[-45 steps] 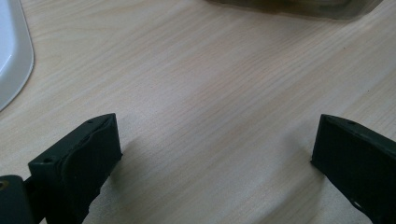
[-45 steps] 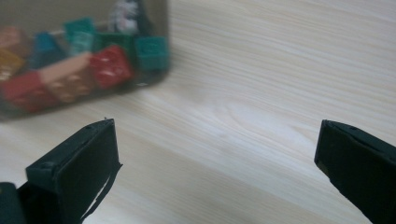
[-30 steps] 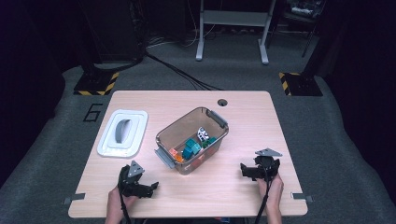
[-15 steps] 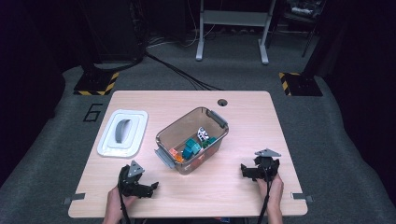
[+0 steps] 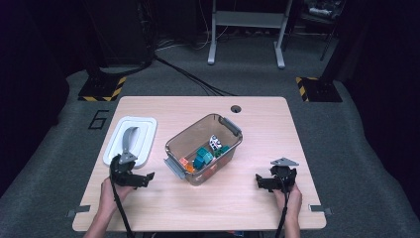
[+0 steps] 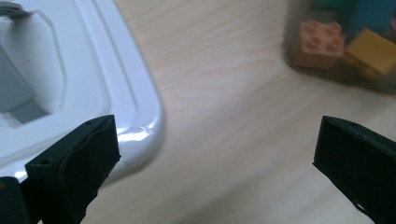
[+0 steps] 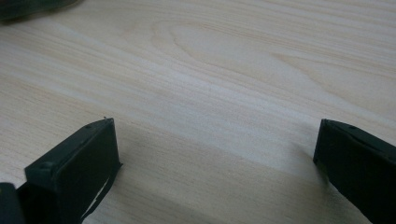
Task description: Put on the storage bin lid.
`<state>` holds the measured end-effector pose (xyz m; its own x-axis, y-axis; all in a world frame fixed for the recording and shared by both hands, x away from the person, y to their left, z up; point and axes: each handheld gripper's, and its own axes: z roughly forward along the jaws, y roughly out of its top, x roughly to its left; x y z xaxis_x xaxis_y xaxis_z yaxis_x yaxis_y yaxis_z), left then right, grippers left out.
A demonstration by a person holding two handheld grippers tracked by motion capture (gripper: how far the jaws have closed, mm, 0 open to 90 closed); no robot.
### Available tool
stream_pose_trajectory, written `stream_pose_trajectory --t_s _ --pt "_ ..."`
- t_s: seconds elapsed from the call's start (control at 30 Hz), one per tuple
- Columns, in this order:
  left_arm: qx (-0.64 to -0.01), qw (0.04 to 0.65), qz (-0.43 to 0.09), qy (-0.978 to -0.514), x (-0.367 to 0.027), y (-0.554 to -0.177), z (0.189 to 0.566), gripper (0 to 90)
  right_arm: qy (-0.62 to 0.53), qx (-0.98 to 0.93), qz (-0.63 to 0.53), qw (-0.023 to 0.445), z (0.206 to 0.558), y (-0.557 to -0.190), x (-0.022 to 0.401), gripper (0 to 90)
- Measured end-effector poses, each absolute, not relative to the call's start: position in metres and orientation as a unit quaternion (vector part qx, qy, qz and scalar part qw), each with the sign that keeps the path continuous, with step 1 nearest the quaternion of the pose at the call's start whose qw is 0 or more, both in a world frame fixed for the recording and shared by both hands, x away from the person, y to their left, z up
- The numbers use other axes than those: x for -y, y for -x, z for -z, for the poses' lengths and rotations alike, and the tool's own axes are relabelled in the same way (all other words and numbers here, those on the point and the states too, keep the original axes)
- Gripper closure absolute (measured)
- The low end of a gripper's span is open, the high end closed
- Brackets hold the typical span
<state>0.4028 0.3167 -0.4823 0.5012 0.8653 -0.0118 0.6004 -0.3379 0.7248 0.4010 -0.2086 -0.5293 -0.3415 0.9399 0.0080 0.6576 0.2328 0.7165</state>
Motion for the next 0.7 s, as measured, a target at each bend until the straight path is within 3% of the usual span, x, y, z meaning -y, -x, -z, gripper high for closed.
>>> stream_pose_trajectory --t_s 0.47,0.7 --pt "-0.531 0.32 -0.192 -0.76 -0.356 -0.484 0.479 0.0 -0.528 -0.754 -0.322 0.22 0.529 -0.402 0.209 0.0" --pt "-0.566 0.295 -0.167 -0.752 -0.369 -0.513 0.491 1.3 -0.526 -0.756 -0.321 0.221 0.529 -0.402 0.209 0.0"
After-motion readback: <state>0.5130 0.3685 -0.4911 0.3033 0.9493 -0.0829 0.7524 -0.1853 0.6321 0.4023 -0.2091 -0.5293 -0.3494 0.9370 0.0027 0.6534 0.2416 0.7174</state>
